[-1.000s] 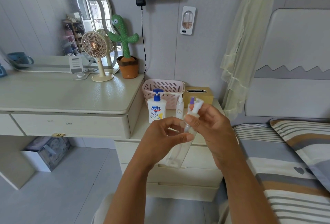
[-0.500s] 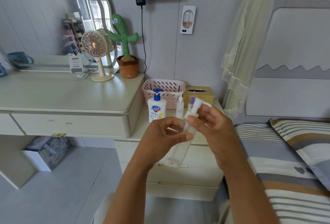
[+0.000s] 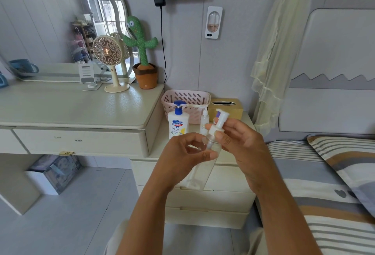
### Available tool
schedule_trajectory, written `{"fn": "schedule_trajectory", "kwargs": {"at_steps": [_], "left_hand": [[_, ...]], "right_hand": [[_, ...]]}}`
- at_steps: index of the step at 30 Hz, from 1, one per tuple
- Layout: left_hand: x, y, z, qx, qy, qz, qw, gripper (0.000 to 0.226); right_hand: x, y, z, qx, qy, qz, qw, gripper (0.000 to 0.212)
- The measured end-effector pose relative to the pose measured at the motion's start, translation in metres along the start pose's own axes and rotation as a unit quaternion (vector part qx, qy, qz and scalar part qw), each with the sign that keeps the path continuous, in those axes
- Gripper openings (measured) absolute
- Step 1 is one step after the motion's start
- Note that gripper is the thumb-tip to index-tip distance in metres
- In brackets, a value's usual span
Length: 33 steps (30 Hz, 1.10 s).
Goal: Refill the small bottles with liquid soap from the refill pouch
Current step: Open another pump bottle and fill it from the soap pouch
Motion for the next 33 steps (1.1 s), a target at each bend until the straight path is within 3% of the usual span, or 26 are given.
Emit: {"fn": "schedule_trajectory", "kwargs": {"at_steps": [5, 10, 14, 17, 20, 24, 29, 33], "left_hand": [[0.0012, 0.0034, -0.0020, 0.016, -0.001, 0.008, 1.000, 0.026], [0.0020, 0.0000, 0.0015, 0.012, -0.005, -0.003, 1.000, 0.024], [0.0025, -0.0017, 0.0028, 0.019, -0.008, -0.007, 1.000, 0.024], [0.0022, 0.0007, 0.0011, 0.028, -0.006, -0.002, 1.000, 0.027], [0.0015, 0.0013, 0.0018, 0.034, -0.009, -0.001, 0.999, 0.026], [0.0016, -0.0021, 0.0053, 0.035, -0.014, -0.014, 0.999, 0.025], [0.0018, 0.0024, 0.0040, 0.035, -0.008, -0.007, 0.999, 0.024], [0.0015, 0.0028, 0.0042, 0.039, -0.007, -0.006, 0.999, 0.022]], "right_hand": [[0.0004, 0.0012, 0.0034, -0.020, 0.003, -0.026, 0.999, 0.056], [0.0011, -0.0051, 0.0047, -0.044, -0.010, -0.045, 0.998, 0.033], [0.0016, 0.0023, 0.0060, -0.045, -0.009, -0.009, 0.999, 0.039], [0.0011, 0.0032, 0.0057, -0.040, -0.007, -0.026, 0.999, 0.048], [0.0014, -0.0033, 0.0035, -0.042, -0.010, -0.052, 0.998, 0.037], [0.0017, 0.0000, 0.0016, -0.043, -0.005, -0.012, 0.999, 0.031], [0.0009, 0.0013, 0.0021, -0.031, 0.000, -0.023, 0.999, 0.052], [0.0009, -0.0052, -0.0020, -0.037, -0.001, -0.048, 0.998, 0.032]]}}
Point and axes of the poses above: each hand's wrist, its own x-axis towards the middle knuckle, its own y-axis out of the palm, z = x × y, the point moved 10 cm from there along x, towards the middle knuckle, and after that the axes turned 1 degree about y, right-handed, at the moved point
